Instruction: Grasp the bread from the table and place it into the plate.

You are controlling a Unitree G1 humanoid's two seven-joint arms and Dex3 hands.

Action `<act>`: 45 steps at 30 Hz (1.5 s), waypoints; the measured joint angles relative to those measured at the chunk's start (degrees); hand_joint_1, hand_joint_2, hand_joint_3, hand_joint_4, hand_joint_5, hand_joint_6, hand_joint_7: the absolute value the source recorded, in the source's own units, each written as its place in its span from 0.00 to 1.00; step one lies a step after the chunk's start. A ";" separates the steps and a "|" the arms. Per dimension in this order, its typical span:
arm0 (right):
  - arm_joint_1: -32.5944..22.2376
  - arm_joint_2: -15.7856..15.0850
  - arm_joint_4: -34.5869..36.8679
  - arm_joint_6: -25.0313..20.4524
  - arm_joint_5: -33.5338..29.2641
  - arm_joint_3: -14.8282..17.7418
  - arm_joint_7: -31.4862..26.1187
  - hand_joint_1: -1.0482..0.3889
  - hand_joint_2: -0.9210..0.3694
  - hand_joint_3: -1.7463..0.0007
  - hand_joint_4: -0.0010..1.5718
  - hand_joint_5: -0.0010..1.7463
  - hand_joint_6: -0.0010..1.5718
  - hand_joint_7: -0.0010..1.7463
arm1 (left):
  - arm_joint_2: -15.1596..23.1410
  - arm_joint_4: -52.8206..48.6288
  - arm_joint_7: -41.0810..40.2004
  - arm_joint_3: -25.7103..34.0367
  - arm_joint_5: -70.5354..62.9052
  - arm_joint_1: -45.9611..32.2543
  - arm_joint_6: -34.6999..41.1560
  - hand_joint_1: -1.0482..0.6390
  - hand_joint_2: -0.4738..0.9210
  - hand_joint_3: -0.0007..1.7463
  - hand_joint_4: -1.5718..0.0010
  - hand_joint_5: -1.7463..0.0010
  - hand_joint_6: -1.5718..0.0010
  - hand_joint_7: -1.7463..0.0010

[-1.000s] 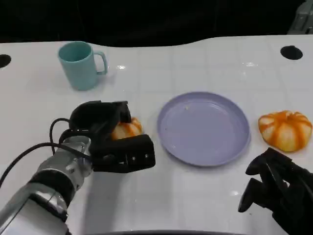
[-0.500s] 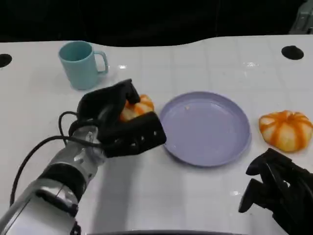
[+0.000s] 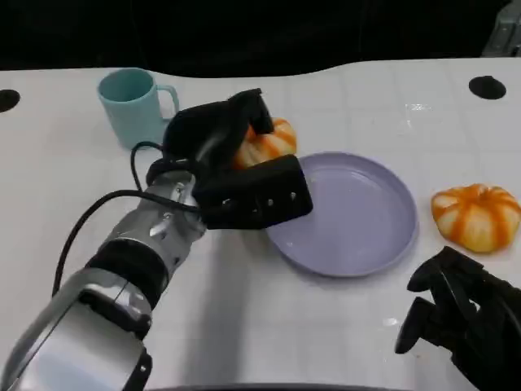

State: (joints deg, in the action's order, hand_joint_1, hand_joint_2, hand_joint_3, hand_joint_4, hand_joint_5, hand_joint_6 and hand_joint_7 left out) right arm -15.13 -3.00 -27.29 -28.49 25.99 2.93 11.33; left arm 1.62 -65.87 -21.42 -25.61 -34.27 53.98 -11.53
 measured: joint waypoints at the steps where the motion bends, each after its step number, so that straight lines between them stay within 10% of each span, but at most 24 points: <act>1: 0.00 0.01 0.00 0.00 0.00 -0.02 0.00 0.41 0.00 0.79 0.40 1.00 0.31 0.93 | -0.27 0.01 0.04 -0.55 -0.63 0.13 -0.26 0.51 0.78 0.44 0.41 0.00 0.60 0.01; 4: 0.00 0.01 0.00 0.00 -0.01 -0.12 0.00 0.40 0.00 0.79 0.40 1.00 0.30 0.93 | -1.45 0.01 0.64 -1.69 -1.05 0.38 -0.77 0.50 0.77 0.42 0.40 0.00 0.53 0.19; 8: -0.01 -0.01 -0.03 0.01 -0.16 -0.39 0.00 0.40 0.00 0.78 0.40 1.00 0.30 0.94 | -3.76 -0.01 2.19 -2.52 -1.21 0.99 -0.76 0.50 0.82 0.30 0.43 0.00 0.38 0.73; 10: -0.01 -0.01 -0.04 0.01 -0.26 -0.53 0.01 0.40 0.00 0.78 0.40 1.00 0.29 0.94 | -5.13 -0.04 2.70 -3.16 -1.54 1.17 -0.14 0.50 0.83 0.29 0.43 0.00 0.33 0.76; 15: -0.02 -0.01 -0.04 0.08 -0.25 -0.74 0.02 0.40 0.00 0.79 0.40 1.00 0.29 0.94 | -7.56 -0.56 3.26 -4.50 -2.65 1.19 0.99 0.51 0.85 0.34 0.43 0.00 0.49 0.42; 17: -0.04 -0.01 -0.08 0.08 -0.25 -0.78 0.00 0.40 0.00 0.79 0.40 1.00 0.29 0.94 | -8.18 -1.02 3.55 -5.26 -3.32 1.23 1.62 0.51 0.86 0.33 0.45 0.00 0.47 0.55; 23: -0.05 0.01 -0.25 0.08 -0.25 -1.12 -0.05 0.41 0.00 0.79 0.41 1.00 0.30 0.94 | -9.71 -2.52 4.12 -6.55 -3.66 1.37 2.23 0.52 0.87 0.29 0.45 0.00 0.54 0.25; 26: -0.05 0.04 -0.33 0.07 -0.25 -1.22 -0.38 0.41 0.00 0.79 0.40 1.00 0.30 0.94 | -10.28 -3.03 4.11 -6.91 -3.68 1.56 2.19 0.50 0.89 0.23 0.44 0.00 0.51 0.37; 28: -0.07 0.04 -0.44 0.07 -0.26 -1.31 -0.49 0.41 0.00 0.78 0.40 1.00 0.30 0.94 | -10.66 -3.39 4.13 -7.07 -3.67 1.61 2.18 0.49 0.91 0.16 0.47 0.00 0.54 0.27; 33: -0.30 0.07 -0.53 0.09 -0.74 -1.60 -0.53 0.41 0.00 0.78 0.40 1.00 0.30 0.94 | -11.06 -4.10 6.63 -6.46 -2.91 2.18 1.65 0.47 0.97 0.02 0.54 0.03 0.44 0.64; 37: -0.33 0.18 -0.52 0.12 -0.74 -1.61 -0.53 0.41 0.00 0.78 0.40 1.00 0.30 0.94 | -11.22 -4.13 8.34 -5.17 -1.38 2.95 0.62 0.43 1.00 0.09 0.71 0.46 0.60 0.92; 40: -0.33 0.19 -0.52 0.12 -0.74 -1.61 -0.53 0.41 0.00 0.78 0.41 1.00 0.30 0.93 | -11.18 -4.13 9.97 -5.41 -1.37 3.02 0.15 0.35 1.00 0.09 0.82 0.71 0.70 0.99; 45: -0.32 0.19 -0.52 0.12 -1.01 -1.60 -0.55 0.41 0.00 0.78 0.41 1.00 0.30 0.94 | -10.95 -4.13 11.43 -6.52 -2.44 3.29 0.38 0.22 1.00 0.17 0.96 0.80 0.84 1.00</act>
State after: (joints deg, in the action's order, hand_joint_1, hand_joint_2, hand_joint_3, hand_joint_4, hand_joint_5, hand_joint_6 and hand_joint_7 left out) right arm -15.45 -2.81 -27.81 -28.37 24.98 1.32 10.77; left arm -9.33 -70.00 -9.98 -32.12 -36.71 57.27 -11.15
